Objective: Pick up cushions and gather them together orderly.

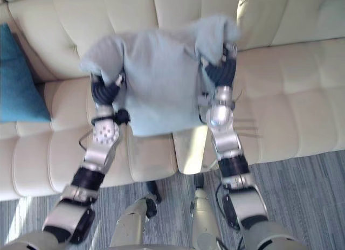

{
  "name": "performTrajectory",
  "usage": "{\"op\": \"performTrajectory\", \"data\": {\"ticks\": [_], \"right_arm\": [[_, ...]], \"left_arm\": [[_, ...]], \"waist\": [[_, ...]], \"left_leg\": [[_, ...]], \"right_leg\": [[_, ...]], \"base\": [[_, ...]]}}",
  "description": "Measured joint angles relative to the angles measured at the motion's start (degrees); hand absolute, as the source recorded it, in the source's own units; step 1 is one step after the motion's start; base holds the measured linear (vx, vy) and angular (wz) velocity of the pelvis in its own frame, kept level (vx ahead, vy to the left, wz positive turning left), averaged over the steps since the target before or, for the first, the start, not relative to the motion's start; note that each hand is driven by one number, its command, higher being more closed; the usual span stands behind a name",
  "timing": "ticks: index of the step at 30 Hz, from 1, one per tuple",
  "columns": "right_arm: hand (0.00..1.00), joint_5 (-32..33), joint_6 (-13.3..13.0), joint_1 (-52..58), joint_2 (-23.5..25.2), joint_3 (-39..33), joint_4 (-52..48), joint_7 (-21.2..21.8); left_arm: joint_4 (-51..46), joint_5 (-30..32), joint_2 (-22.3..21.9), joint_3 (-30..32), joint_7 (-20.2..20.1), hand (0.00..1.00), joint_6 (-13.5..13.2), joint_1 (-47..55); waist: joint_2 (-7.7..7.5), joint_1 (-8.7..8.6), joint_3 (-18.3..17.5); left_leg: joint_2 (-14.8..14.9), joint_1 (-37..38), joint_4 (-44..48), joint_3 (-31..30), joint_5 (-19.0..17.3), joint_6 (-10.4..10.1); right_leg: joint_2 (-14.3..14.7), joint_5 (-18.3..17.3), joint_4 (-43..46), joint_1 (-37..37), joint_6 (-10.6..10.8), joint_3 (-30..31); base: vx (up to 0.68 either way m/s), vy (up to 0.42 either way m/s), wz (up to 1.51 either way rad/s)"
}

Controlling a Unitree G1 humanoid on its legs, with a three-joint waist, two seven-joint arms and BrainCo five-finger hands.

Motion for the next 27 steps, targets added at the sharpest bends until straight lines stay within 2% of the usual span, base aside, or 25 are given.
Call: {"op": "performTrajectory", "data": {"ticks": [1,5,8,10,11,16,18,19,20,25,27], "right_arm": [[1.00,-1.6,0.0,-5.7,-0.6,-0.3,2.4,-1.7],[1.00,-4.0,0.2,-19.1,-0.7,-2.9,7.7,-6.8],[1.00,-4.6,0.8,-25.8,-0.7,-4.6,12.1,-9.3],[1.00,-5.0,1.1,-27.7,-0.7,-5.0,13.6,-10.0],[1.00,-5.0,1.4,-29.0,-0.8,-5.4,14.3,-10.8],[1.00,-4.8,2.4,-32.8,-1.2,-5.5,20.0,-10.7],[1.00,-4.8,2.5,-33.0,-1.7,-5.7,20.1,-10.7],[0.00,-4.8,2.3,-33.2,-2.1,-5.8,20.0,-10.7],[0.00,-4.8,2.2,-33.6,-2.2,-6.6,19.9,-10.7],[0.00,-2.8,2.3,-33.2,-2.8,-9.5,19.8,-10.5],[0.00,-0.7,2.3,-31.9,-3.3,-9.7,18.2,-9.4]], "left_arm": [[2.5,0.8,1.8,0.9,1.6,1.00,0.1,-6.0],[8.4,4.1,6.3,1.7,5.8,1.00,1.1,-21.4],[12.2,4.9,8.1,1.9,6.2,1.00,1.2,-29.1],[13.2,4.8,8.3,2.1,6.2,1.00,1.2,-31.2],[14.3,4.8,8.3,2.1,6.2,1.00,1.2,-32.8],[19.8,3.7,8.0,2.0,5.3,1.00,1.2,-34.7],[20.6,2.3,7.0,2.1,4.5,1.00,0.9,-34.8],[20.5,1.9,6.7,2.3,4.5,1.00,0.3,-34.9],[20.5,1.7,6.5,3.3,4.2,0.00,-0.3,-35.0],[20.6,-1.5,4.8,5.0,2.9,0.00,-0.4,-35.0],[20.6,-3.3,5.0,6.1,1.9,0.00,-0.4,-35.0]], "waist": [[-0.05,0.58,0.7],[0.10,0.88,4.7],[0.20,0.92,5.7],[0.30,0.89,5.9],[0.29,0.87,7.1],[0.28,0.86,9.1],[0.33,0.82,10.4],[0.36,0.93,10.5],[0.31,0.92,10.6],[0.32,1.18,10.6],[0.32,2.07,10.6]], "left_leg": [[-0.4,-1.7,-2.2,-0.3,2.0,0.2],[-1.0,-4.5,-7.6,-2.2,7.3,0.1],[-1.1,-7.3,-9.7,-3.4,9.7,-0.2],[-1.2,-8.5,-10.7,-3.9,10.7,-0.3],[-1.2,-8.9,-11.0,-4.7,11.0,-0.5],[-1.4,-11.8,-11.0,-5.1,11.4,-0.8],[-1.8,-12.5,-11.0,-5.7,11.9,-1.6],[-1.9,-13.2,-11.0,-6.1,12.0,-1.7],[-1.9,-13.7,-11.0,-6.1,12.0,-1.7],[-2.2,-14.1,-10.9,-6.0,11.9,-1.7],[-1.9,-14.8,-11.1,-5.8,11.9,-1.8]], "right_leg": [[0.0,0.8,0.0,-2.4,-0.3,-0.3],[-0.1,2.1,0.0,-6.5,-1.0,-2.4],[0.1,2.4,0.1,-9.5,-1.4,-3.8],[0.0,2.4,0.2,-10.9,-1.4,-4.4],[0.0,2.4,0.3,-11.2,-1.4,-4.8],[-0.3,2.4,1.3,-14.4,-1.4,-5.1],[-0.2,2.2,2.2,-15.4,-1.4,-5.0],[-0.2,2.2,2.7,-16.2,-1.4,-4.7],[-0.3,2.1,3.7,-17.3,-1.4,-4.3],[-0.5,0.1,6.7,-19.0,-0.9,-2.1],[-0.4,-0.3,7.3,-20.3,-0.6,-1.3]], "base": [[-0.14,-0.022,0.18],[-0.13,-0.033,0.24],[-0.08,-0.037,0.20],[-0.03,-0.023,0.16],[0.00,-0.019,0.15],[0.01,0.000,0.05],[0.02,0.015,0.09],[0.02,0.017,0.04],[0.00,0.000,0.00],[0.00,0.037,0.05],[-0.04,0.012,-0.06]]}}
